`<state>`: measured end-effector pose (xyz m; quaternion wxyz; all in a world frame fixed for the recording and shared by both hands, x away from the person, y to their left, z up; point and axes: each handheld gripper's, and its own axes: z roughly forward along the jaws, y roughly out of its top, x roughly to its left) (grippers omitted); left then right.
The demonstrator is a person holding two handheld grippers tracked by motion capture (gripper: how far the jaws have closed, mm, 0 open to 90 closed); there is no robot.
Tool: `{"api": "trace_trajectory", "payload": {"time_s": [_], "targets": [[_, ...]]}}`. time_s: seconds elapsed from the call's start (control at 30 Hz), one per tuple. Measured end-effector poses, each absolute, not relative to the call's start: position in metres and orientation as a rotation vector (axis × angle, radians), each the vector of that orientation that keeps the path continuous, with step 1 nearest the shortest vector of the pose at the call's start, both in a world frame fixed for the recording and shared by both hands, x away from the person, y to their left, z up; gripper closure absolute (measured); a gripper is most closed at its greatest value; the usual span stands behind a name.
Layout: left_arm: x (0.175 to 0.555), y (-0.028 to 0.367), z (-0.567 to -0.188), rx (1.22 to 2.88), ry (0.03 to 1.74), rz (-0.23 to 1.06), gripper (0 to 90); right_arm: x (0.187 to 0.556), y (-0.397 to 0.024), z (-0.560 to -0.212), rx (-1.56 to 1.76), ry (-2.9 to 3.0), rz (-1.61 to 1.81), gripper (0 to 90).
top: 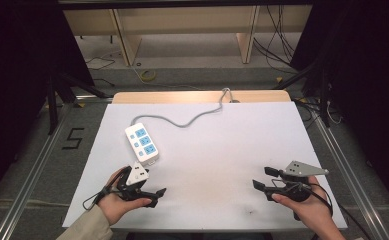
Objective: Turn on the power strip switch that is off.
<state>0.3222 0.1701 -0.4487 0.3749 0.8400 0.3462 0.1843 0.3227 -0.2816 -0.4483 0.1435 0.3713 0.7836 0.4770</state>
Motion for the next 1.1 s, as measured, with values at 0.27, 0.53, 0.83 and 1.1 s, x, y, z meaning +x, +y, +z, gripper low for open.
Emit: {"api": "trace_trajectory", "payload": {"time_s": [0.27, 0.53, 0.83, 1.1], "targets": [[0.324, 0.175, -0.444, 2.129, 0.929, 0.514, 48.8, 0.323, -0.281, -0.448, 1.067, 2.264, 1.369, 32.0], [0.327, 0.181, -0.438, 2.119, 0.927, 0.476, 89.5, 0.324, -0.28, -0.449, 1.062, 2.27, 1.365, 32.0], [0.332, 0.184, -0.435, 2.101, 0.984, 0.462, 89.6, 0.324, -0.28, -0.45, 1.061, 2.278, 1.361, 32.1], [0.34, 0.187, -0.432, 2.077, 1.041, 0.483, 89.7, 0.324, -0.28, -0.45, 1.062, 2.279, 1.357, 32.0]]}}
